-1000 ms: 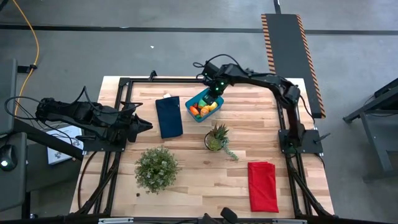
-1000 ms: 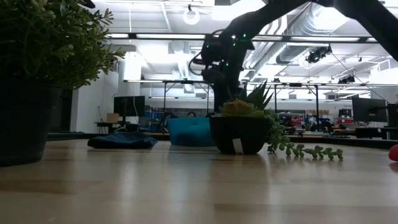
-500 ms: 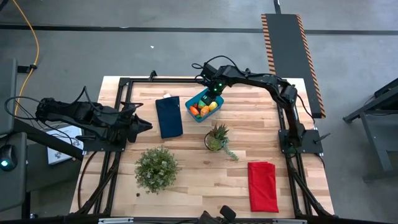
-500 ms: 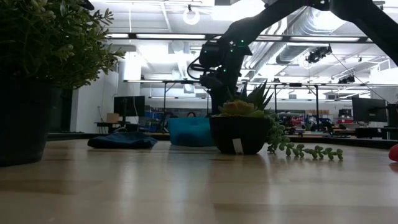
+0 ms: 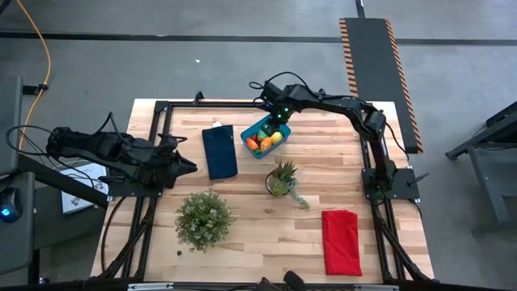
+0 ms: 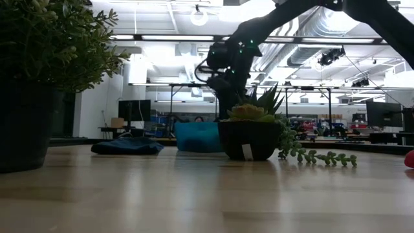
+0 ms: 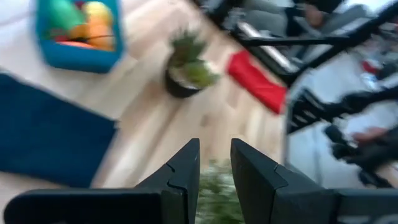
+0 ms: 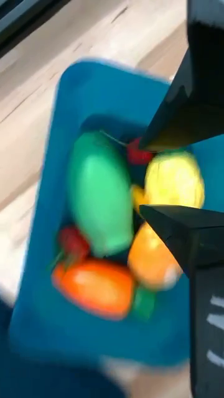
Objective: Pick and placing Produce into tupperware
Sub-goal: Put the blue berry into the bin
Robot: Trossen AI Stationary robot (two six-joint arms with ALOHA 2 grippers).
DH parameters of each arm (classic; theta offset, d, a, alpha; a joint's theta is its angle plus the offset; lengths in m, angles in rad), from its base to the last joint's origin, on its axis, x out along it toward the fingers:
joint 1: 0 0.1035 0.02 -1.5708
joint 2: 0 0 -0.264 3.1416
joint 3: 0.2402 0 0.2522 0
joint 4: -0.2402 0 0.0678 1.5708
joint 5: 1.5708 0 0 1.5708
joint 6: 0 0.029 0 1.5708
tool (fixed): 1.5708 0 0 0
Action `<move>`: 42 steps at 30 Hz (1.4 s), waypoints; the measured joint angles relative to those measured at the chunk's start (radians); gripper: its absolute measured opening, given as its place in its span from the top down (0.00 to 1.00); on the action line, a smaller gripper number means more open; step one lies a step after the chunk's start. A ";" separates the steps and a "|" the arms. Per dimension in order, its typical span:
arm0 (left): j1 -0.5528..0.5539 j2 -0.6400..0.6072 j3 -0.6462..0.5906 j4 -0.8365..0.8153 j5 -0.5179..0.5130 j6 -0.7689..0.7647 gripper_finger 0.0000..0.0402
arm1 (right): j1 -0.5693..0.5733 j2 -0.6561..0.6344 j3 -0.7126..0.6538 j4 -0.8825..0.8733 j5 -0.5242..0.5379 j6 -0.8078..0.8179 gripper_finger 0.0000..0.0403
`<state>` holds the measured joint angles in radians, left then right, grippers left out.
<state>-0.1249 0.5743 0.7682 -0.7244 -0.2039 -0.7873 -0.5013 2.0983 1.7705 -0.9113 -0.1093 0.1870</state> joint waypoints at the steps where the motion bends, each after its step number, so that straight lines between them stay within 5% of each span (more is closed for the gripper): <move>1: 0.000 0.000 0.007 0.014 0.025 0.013 0.80 | 0.007 0.000 0.015 0.000 -0.014 0.002 0.65; 17: 0.000 0.000 0.111 0.023 0.489 0.096 0.80 | 0.173 -0.001 0.580 -0.289 -0.024 -0.035 0.65; 24: -0.020 0.000 0.111 -0.088 0.689 -0.004 0.80 | 0.251 -0.173 0.462 -0.301 0.028 0.066 0.65; 35: -0.296 0.035 0.111 -0.140 0.674 -0.210 0.80 | 0.416 -0.284 0.454 -0.404 0.204 0.188 0.65; 42: -0.516 0.115 0.111 -0.139 0.556 -0.348 0.80 | 0.495 -0.295 0.454 -0.448 0.280 0.235 0.65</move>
<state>-0.6412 0.6893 0.8791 -0.8639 0.3524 -1.1357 -0.0067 1.8034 2.2242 -1.3596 0.1708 0.4220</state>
